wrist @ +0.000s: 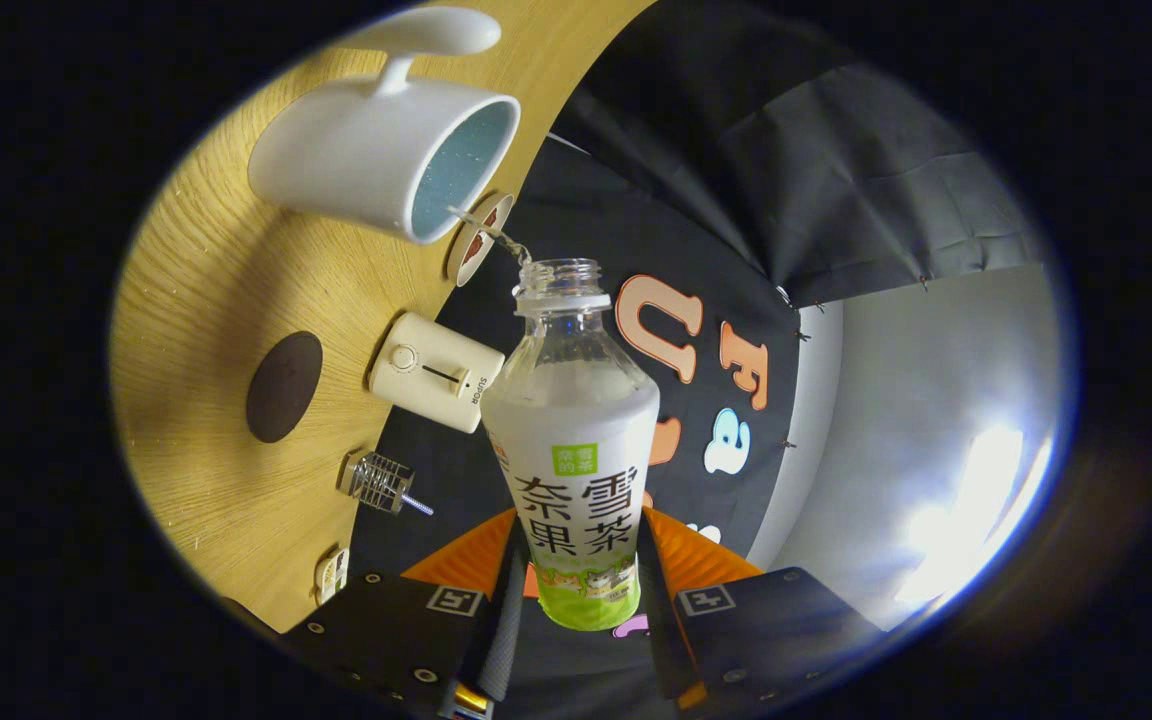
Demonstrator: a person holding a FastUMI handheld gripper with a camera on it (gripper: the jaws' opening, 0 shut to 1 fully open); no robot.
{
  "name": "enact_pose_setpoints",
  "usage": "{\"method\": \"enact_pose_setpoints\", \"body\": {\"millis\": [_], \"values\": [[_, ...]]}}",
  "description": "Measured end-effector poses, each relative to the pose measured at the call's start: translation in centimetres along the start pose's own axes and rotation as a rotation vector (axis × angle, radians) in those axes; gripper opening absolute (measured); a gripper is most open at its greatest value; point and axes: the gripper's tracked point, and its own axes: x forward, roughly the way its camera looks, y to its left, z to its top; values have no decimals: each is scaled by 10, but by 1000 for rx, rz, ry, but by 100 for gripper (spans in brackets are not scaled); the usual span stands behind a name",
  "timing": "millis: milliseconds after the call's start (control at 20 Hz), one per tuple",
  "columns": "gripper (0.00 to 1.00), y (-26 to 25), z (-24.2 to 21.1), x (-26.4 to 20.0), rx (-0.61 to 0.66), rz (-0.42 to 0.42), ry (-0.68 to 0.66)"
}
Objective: Take the bottle from table, then pour the juice into the cup, finally place the bottle on the coaster
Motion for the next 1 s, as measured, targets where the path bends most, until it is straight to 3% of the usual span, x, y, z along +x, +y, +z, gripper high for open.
{"method": "enact_pose_setpoints", "body": {"millis": [1000], "values": [[56, -12, 13, 6, -90, -38, -102]]}}
